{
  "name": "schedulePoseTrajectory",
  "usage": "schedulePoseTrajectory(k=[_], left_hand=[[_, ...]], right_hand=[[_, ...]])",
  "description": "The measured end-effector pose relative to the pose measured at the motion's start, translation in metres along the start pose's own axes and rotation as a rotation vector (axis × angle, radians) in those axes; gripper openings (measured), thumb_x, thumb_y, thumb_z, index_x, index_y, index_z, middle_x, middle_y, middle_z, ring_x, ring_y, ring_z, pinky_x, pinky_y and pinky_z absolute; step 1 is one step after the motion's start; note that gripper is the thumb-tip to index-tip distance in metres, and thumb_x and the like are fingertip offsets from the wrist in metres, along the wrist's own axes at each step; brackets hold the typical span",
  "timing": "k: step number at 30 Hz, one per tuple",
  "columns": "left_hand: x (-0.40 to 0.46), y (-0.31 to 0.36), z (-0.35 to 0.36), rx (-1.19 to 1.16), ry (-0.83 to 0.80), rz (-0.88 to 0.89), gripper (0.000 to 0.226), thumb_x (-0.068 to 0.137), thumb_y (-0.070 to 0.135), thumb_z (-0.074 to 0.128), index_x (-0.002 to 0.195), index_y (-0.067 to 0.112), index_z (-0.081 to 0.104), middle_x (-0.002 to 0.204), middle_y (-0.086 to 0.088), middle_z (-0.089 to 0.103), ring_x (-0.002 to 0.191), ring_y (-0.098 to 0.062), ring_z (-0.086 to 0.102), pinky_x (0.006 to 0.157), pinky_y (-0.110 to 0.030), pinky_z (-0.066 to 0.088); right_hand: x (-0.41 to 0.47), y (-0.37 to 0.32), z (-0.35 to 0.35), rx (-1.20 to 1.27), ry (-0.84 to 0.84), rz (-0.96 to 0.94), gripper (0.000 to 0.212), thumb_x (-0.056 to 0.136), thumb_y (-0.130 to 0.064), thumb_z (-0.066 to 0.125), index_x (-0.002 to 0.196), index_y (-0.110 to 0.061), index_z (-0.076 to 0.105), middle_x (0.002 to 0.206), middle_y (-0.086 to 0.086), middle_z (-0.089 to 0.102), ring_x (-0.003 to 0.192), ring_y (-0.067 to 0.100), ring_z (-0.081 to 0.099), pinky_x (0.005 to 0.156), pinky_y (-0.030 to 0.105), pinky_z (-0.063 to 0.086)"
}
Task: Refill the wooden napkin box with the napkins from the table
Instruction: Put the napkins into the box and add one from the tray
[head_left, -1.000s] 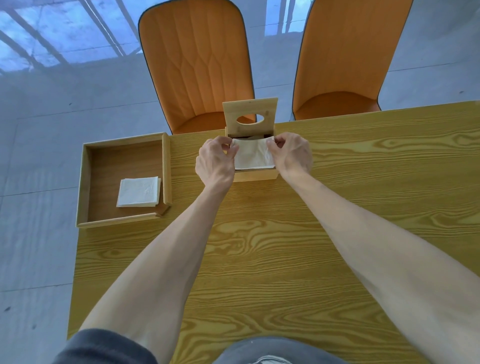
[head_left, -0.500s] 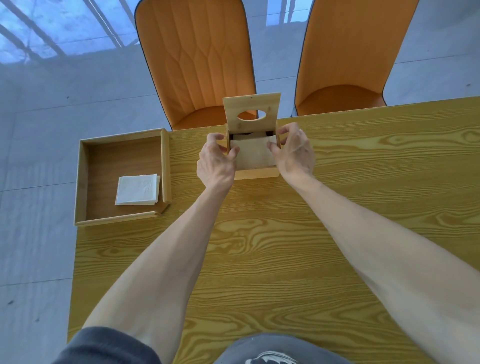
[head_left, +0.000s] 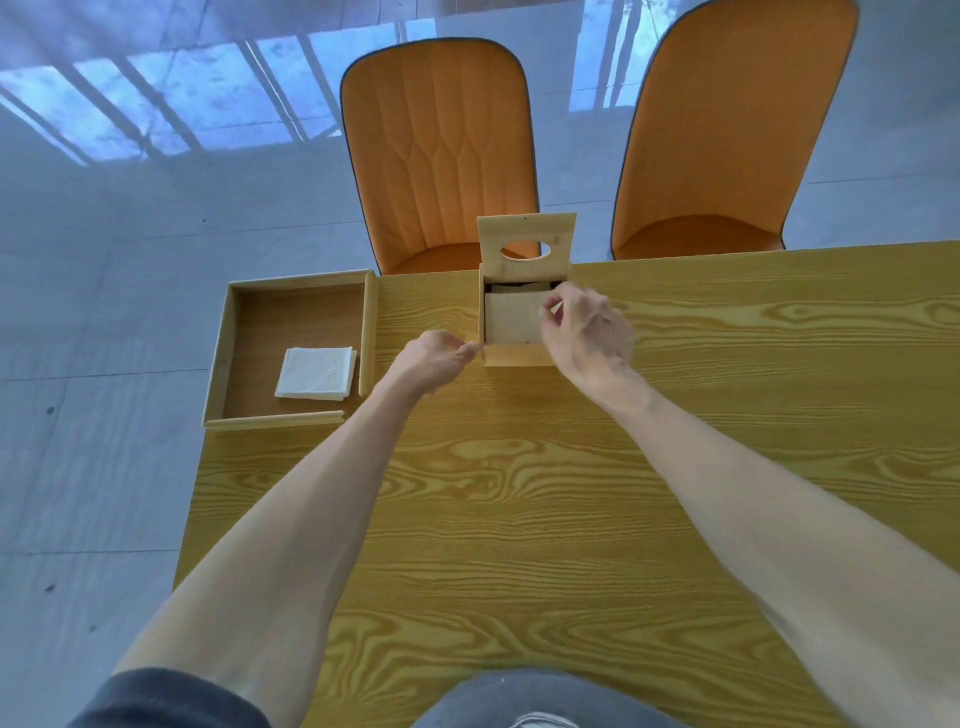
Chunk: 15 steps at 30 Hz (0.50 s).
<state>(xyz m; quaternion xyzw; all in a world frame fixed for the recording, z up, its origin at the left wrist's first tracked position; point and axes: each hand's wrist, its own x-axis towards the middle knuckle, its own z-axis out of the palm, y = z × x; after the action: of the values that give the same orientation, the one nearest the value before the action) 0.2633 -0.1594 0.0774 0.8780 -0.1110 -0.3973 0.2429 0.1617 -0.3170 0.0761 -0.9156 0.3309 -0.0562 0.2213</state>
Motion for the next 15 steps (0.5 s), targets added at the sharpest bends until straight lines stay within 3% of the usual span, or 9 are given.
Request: schedulePoseTrajectory(k=[3,6,8,12,15], left_hand=[[-0.017,-0.019,-0.01,0.056,0.062,-0.018,0.046,0.097,0.049,0.052,0.132,0.02,0.057,0.126,-0.01,0.064,0.107,-0.028,0.065,0.089,-0.04,0.055],[-0.031,-0.042,-0.023,0.077,0.075,-0.043,0.045,0.096,0.048,0.053,0.129,0.019,0.058,0.125,-0.011,0.064,0.105,-0.028,0.065,0.081,-0.037,0.055],[-0.036,-0.058,-0.036,0.079,0.076,-0.069,0.045,0.097,0.047,0.052,0.13,0.017,0.058,0.124,-0.011,0.064,0.103,-0.027,0.065,0.079,-0.037,0.055],[-0.041,-0.095,-0.067,0.078,0.166,-0.11,0.039,0.095,0.047,0.053,0.121,0.019,0.063,0.107,-0.005,0.068,0.095,-0.023,0.065,0.086,-0.039,0.056],[-0.042,-0.121,-0.093,0.071,0.283,-0.14,0.037,0.094,0.046,0.053,0.121,0.023,0.063,0.117,-0.005,0.069,0.104,-0.026,0.065,0.091,-0.04,0.053]], right_hand=[[-0.009,-0.021,-0.005,-0.037,-0.189,-0.06,0.023,0.099,-0.032,0.054,0.113,-0.019,0.067,0.105,0.003,0.072,0.091,0.024,0.069,0.066,0.031,0.053],[-0.018,-0.048,-0.003,-0.127,-0.456,-0.085,0.031,0.097,-0.037,0.056,0.122,-0.022,0.065,0.117,0.004,0.068,0.106,0.024,0.065,0.072,0.031,0.045],[-0.025,-0.066,0.002,-0.156,-0.551,-0.096,0.033,0.097,-0.039,0.056,0.124,-0.022,0.064,0.116,0.004,0.069,0.104,0.024,0.066,0.073,0.031,0.045],[-0.037,-0.102,0.021,-0.076,-0.566,-0.078,0.031,0.097,-0.036,0.056,0.12,-0.018,0.065,0.104,0.006,0.071,0.088,0.024,0.07,0.075,0.032,0.052],[-0.041,-0.132,0.043,0.024,-0.545,-0.034,0.027,0.096,-0.031,0.056,0.115,-0.016,0.068,0.097,0.008,0.074,0.082,0.024,0.072,0.081,0.035,0.057]])
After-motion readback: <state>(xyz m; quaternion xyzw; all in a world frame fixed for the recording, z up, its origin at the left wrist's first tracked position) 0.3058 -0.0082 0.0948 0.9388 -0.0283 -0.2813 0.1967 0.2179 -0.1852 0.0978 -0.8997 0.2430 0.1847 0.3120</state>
